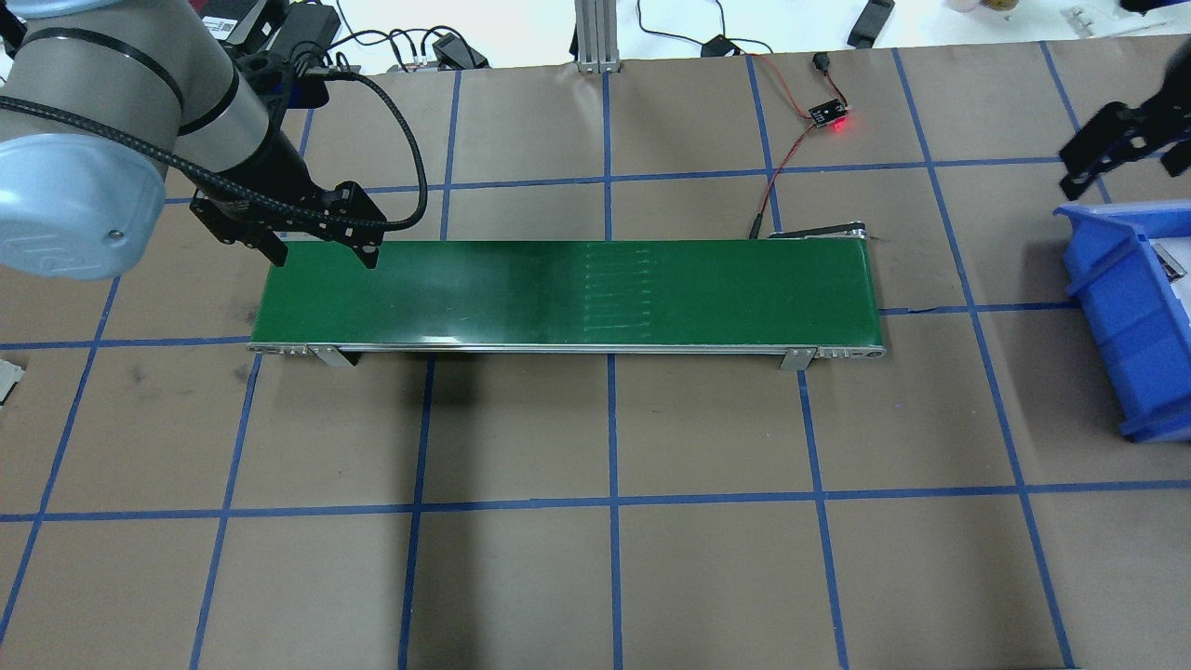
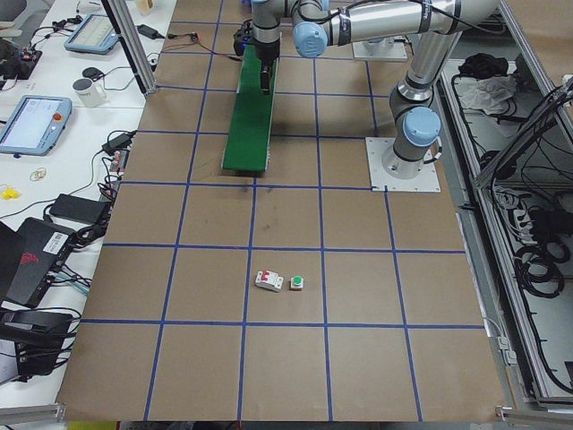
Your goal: Move capacitor from left to right
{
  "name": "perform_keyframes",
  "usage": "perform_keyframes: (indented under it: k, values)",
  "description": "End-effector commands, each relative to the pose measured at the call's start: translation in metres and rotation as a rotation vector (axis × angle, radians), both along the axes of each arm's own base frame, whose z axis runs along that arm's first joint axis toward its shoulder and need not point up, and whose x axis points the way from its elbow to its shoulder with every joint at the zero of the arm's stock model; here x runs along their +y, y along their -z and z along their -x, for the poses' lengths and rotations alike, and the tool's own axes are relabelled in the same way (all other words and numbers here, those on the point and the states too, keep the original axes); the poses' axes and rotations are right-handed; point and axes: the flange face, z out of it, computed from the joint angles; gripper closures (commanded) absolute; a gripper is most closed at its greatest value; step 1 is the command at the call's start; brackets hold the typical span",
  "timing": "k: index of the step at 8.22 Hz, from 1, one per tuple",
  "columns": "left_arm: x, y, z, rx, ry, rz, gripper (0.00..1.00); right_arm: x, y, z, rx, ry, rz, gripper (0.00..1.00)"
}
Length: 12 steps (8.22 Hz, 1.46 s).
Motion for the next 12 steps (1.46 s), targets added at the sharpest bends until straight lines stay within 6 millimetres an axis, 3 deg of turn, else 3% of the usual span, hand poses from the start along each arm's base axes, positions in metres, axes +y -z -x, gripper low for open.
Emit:
perform_keyframes:
  k: [1,2,3,12]
  values:
    - [-0.001,0.001,0.000,-0.002,-0.002,0.000,0.00,0.018,-0.016,-0.174,-0.024,0.104,0.028,0.00]
    - [-0.001,0.000,0.000,-0.003,-0.002,0.001,0.00,0.025,-0.014,-0.220,-0.032,0.145,0.035,0.00]
    - [-0.001,0.001,0.000,-0.002,-0.002,0.000,0.00,0.028,-0.009,-0.242,-0.035,0.147,0.027,0.00]
    - [-0.001,0.000,-0.001,-0.010,0.004,0.001,0.00,0.033,-0.009,-0.244,-0.016,0.131,0.018,0.00]
